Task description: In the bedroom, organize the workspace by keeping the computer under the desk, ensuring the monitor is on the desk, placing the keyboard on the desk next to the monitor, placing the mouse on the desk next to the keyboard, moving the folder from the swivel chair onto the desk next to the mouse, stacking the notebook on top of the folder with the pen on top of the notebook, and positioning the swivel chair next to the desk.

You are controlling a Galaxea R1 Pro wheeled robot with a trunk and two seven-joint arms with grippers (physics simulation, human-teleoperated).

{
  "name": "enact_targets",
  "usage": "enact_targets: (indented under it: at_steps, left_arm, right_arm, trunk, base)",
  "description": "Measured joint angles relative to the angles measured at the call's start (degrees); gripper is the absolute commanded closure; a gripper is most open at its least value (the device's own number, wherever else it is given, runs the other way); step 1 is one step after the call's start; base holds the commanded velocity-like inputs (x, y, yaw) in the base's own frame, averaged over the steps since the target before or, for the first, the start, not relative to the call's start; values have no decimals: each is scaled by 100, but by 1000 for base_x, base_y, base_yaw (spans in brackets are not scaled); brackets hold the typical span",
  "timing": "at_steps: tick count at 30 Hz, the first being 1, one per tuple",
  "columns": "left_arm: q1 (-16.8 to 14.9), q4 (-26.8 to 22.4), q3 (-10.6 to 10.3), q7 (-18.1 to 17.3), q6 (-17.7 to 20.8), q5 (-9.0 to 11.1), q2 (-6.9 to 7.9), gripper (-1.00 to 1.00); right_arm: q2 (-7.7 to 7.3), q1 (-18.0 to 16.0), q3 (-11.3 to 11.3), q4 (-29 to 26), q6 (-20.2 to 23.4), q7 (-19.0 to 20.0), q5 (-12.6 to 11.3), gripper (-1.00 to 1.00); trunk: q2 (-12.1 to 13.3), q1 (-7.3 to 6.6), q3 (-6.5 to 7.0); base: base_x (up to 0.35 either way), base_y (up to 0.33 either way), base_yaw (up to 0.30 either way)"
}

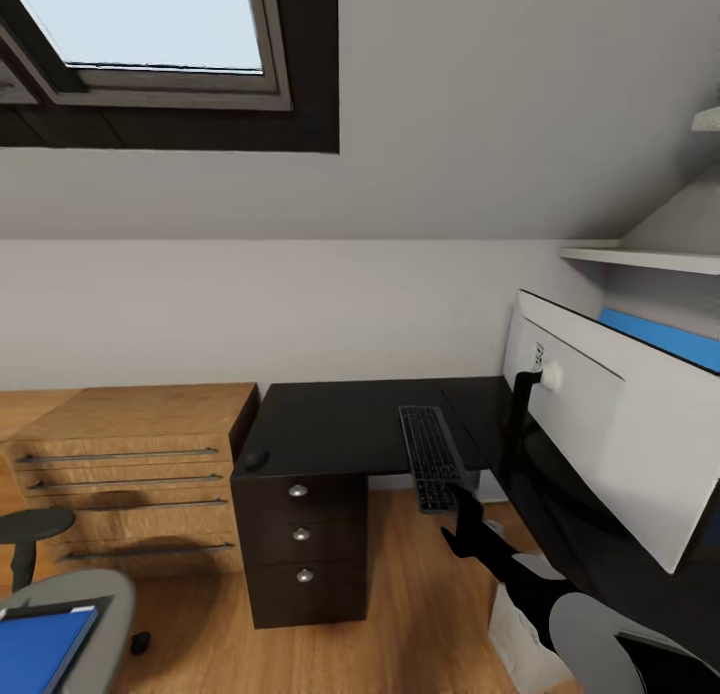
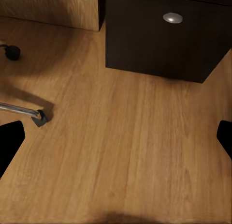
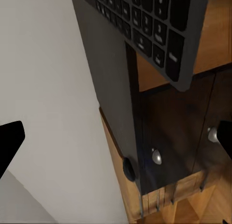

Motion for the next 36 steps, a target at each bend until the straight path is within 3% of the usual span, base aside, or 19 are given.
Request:
enact_targets:
  at_steps: [16, 25, 36]
  left_arm:
    - [1, 0, 0, 0, 0, 0, 0, -100]
    - [0, 5, 0, -1, 2, 0, 0, -100]
    - [0, 4, -4, -6, 3, -5, -3, -100]
  right_arm:
    - [0, 0, 30, 0, -33, -18, 42, -100]
    - [11, -2, 402, 5, -585, -17, 776, -100]
    - [106, 3, 521, 236, -1454, -20, 1591, -100]
  trunk:
    - [0, -1, 0]
    - [0, -2, 0]
    - [0, -2, 0]
  base:
    - [-176, 0, 0]
    - [-93, 0, 0]
    - [-12, 0, 0]
